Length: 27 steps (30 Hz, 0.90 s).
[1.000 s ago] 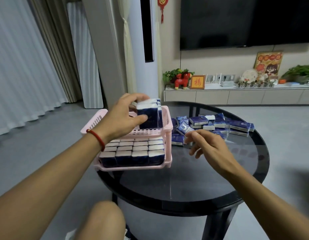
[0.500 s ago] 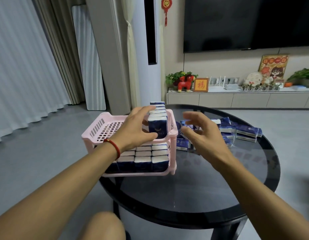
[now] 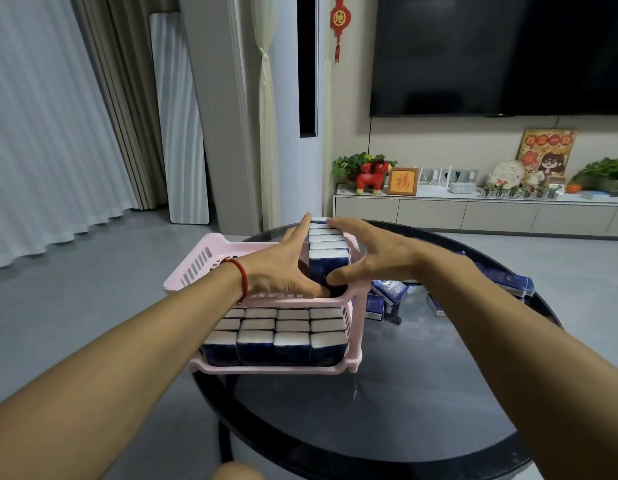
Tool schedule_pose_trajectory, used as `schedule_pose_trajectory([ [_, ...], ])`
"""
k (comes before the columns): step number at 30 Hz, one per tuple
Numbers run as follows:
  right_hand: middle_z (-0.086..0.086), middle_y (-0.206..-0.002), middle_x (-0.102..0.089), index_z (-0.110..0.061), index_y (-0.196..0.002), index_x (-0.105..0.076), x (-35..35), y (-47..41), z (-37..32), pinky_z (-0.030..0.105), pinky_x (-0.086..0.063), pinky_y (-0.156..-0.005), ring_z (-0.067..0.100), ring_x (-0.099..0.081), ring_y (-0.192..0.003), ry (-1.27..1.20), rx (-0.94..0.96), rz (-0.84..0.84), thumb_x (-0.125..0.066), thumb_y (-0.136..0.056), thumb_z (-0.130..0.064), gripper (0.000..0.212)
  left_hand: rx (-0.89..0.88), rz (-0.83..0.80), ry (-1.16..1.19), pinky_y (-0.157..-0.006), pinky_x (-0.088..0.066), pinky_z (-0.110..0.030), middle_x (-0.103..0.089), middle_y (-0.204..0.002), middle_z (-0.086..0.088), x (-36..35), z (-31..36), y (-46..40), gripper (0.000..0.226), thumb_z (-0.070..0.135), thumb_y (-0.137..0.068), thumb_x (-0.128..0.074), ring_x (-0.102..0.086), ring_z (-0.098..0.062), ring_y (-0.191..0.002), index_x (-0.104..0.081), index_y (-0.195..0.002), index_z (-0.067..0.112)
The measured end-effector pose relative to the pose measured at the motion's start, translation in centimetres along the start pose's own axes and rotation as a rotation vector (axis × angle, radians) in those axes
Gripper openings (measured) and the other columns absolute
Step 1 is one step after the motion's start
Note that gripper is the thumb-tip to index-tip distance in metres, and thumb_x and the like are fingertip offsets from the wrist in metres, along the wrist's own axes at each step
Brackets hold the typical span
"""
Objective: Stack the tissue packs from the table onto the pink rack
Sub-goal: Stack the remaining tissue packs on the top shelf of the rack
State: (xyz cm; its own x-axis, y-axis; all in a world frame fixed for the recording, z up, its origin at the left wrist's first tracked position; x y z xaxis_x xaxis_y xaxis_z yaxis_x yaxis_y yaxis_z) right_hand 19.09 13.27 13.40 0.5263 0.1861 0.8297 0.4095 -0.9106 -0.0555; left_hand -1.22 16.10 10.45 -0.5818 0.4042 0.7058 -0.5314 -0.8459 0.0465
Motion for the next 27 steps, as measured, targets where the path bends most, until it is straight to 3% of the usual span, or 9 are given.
schedule_pose_trajectory([
  [2,-0.003,-0.163,-0.028,-0.024,-0.160,-0.024,0.0,-0.1,0.0,0.033,-0.036,-0.115,0.015,-0.036,-0.139,0.039,0.013,0.020,-0.087,-0.078,-0.043,0.105,-0.029,0.025,-0.057,-0.120,-0.036,-0.044,-0.001,-0.167,0.016,0.1,0.1,0.2,0.149,0.050,-0.057,-0.094,-0.033,-0.024,-0.148,0.019,-0.155,0.047],
  [5,-0.004,-0.163,-0.029,-0.025,-0.159,-0.028,0.0,-0.3,-0.4,0.043,-0.033,-0.121,0.018,-0.035,-0.145,0.064,0.029,0.050,-0.088,-0.076,-0.043,0.103,-0.077,0.066,-0.152,-0.116,-0.041,-0.043,-0.014,-0.159,0.018,0.5,0.6,0.4,0.141,0.050,-0.061,-0.094,-0.038,-0.023,-0.143,0.003,-0.162,0.036],
  [9,-0.006,-0.163,-0.029,-0.026,-0.158,-0.033,-0.2,-0.1,-0.5,0.039,-0.033,-0.119,0.019,-0.034,-0.145,0.027,0.032,0.082,-0.088,-0.077,-0.037,0.098,-0.116,0.102,-0.243,-0.114,-0.043,-0.041,-0.023,-0.153,0.009,0.7,1.0,0.4,0.131,0.047,-0.065,-0.093,-0.038,-0.021,-0.140,-0.007,-0.162,0.029],
  [14,-0.008,-0.170,-0.012,-0.031,-0.160,-0.025,-0.6,0.6,0.1,0.050,-0.025,-0.125,0.022,-0.019,-0.155,-0.051,0.005,0.102,-0.089,-0.073,-0.042,0.108,-0.063,0.067,-0.142,-0.115,-0.043,-0.046,-0.013,-0.158,0.023,0.5,0.1,0.2,0.146,0.061,-0.055,-0.092,-0.040,-0.026,-0.142,0.003,-0.162,0.035],
  [18,-0.010,-0.168,-0.021,-0.034,-0.160,-0.024,0.0,1.9,1.1,0.048,-0.028,-0.124,0.015,-0.026,-0.152,-0.201,-0.001,0.090,-0.086,-0.064,-0.062,0.118,-0.071,0.062,-0.038,-0.115,-0.043,-0.046,-0.017,-0.159,0.023,0.5,-0.7,0.0,0.146,0.068,-0.047,-0.093,-0.044,-0.027,-0.141,-0.002,-0.159,0.047],
  [22,-0.013,-0.163,-0.032,-0.035,-0.158,-0.032,1.0,4.3,3.4,0.033,-0.032,-0.112,0.004,-0.033,-0.141,-0.256,-0.051,0.238,-0.072,-0.081,-0.066,0.092,-0.066,0.031,0.006,-0.118,-0.039,-0.050,-0.013,-0.165,0.016,0.5,-1.0,-0.1,0.151,0.068,-0.045,-0.094,-0.046,-0.030,-0.140,0.002,-0.159,0.047],
  [27,0.005,-0.145,-0.059,-0.014,-0.144,-0.055,-0.9,8.0,11.1,0.039,-0.046,-0.106,0.021,-0.058,-0.128,-0.166,-0.373,0.536,-0.070,-0.095,-0.031,0.055,-0.099,0.022,0.051,-0.119,-0.037,-0.049,-0.015,-0.167,0.018,0.5,-1.6,-0.2,0.146,0.063,-0.045,-0.098,-0.044,-0.024,-0.144,-0.001,-0.155,0.056],
])
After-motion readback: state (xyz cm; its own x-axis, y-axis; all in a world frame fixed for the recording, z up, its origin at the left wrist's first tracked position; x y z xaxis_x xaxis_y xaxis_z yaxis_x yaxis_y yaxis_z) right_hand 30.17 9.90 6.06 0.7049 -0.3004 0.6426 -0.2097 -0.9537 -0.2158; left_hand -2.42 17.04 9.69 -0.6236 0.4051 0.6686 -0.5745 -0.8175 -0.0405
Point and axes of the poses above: each hand's wrist, its own y-axis away from the middle knuckle, its own x-axis out of the back of the hand, z = x × y, the point moved 2 cm from there along -y, towards the middle knuckle
